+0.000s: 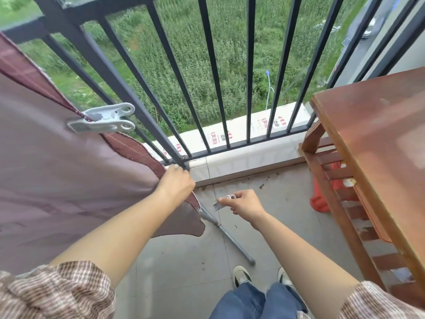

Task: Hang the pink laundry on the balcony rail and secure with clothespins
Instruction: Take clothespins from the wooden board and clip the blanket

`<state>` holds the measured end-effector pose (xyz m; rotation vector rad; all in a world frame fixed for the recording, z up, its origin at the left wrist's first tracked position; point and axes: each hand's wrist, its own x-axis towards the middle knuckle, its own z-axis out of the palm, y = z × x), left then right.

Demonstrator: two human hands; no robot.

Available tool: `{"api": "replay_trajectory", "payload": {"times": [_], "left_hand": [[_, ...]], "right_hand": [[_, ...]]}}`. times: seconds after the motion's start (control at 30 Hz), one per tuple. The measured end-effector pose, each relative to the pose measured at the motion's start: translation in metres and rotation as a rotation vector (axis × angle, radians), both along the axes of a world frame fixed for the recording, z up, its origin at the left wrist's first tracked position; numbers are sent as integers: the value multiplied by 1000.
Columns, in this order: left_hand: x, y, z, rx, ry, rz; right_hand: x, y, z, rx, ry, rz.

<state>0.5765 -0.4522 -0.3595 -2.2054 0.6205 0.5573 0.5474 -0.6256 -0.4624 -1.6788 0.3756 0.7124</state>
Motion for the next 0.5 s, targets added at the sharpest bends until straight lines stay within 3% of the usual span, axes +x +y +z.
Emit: {"api": "replay_trajectory", "payload": {"times": [0.17, 0.37, 0.5], "left_hand": [[10, 7, 11, -114, 57, 145], [14, 1, 3, 2, 57, 330], [18, -5, -1, 127, 106, 270]], "right_hand": [[6, 13, -2, -16, -32, 62], [13, 31, -4, -26, -74, 122], [14, 36, -3, -1, -89, 134]]}}
